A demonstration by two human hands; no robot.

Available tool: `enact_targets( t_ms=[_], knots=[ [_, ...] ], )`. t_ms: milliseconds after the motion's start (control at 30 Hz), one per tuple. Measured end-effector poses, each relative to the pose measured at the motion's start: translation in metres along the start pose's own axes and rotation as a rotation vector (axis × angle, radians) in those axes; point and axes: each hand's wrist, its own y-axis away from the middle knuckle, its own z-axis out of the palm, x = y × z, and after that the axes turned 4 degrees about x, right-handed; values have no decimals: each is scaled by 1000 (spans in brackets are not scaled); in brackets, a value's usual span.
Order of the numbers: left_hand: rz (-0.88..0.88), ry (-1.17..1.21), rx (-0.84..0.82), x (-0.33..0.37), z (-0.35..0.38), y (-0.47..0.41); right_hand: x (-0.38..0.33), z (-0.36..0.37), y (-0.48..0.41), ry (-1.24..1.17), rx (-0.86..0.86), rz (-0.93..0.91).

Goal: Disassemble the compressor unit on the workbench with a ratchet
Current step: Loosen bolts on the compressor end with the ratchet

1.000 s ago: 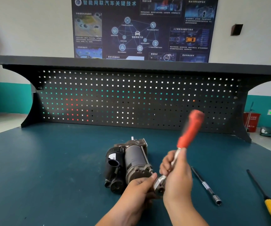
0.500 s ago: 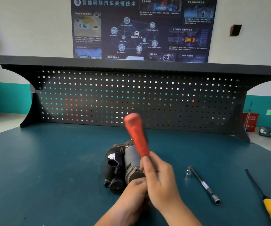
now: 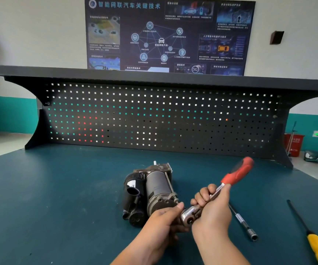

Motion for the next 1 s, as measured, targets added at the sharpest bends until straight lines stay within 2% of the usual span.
enact_targets(
  t_ms=[100, 233, 300, 367, 400, 467, 567, 633, 733, 800, 900, 1000],
  knots=[
    [-43, 1, -4, -1, -1, 0, 3, 1, 3, 188, -169, -180],
    [-53, -32, -1, -3, 0, -1, 5, 1, 10, 501, -582, -367],
    [-15, -21, -12, -4, -1, -1, 7, 1, 13, 727, -760, -493],
    [43, -22, -17, -4, -2, -1, 10, 0, 16, 980, -831, -688],
    [65, -48, -15, -5, -3, -1, 10, 0, 17, 1057, -834, -745],
    [83, -39, 6, -5, -3, -3, 11, 0, 18, 1052, -807, -752],
    [55, 36, 13, -3, 0, -1, 9, 3, 19, 707, -670, -488],
    [43, 44, 21, -4, -2, -2, 7, 3, 18, 452, -509, -281],
    [31, 46, 11, -2, -2, -2, 5, 1, 12, 179, -213, -136],
    [19, 26, 10, 0, -1, -1, 5, -1, 6, 61, -88, -74],
    [-15, 29, 12, 1, 0, 1, 2, 0, 1, 67, -102, -47],
    [-70, 26, 18, 1, -1, 2, -1, 3, 2, 256, -325, -153]
  ],
)
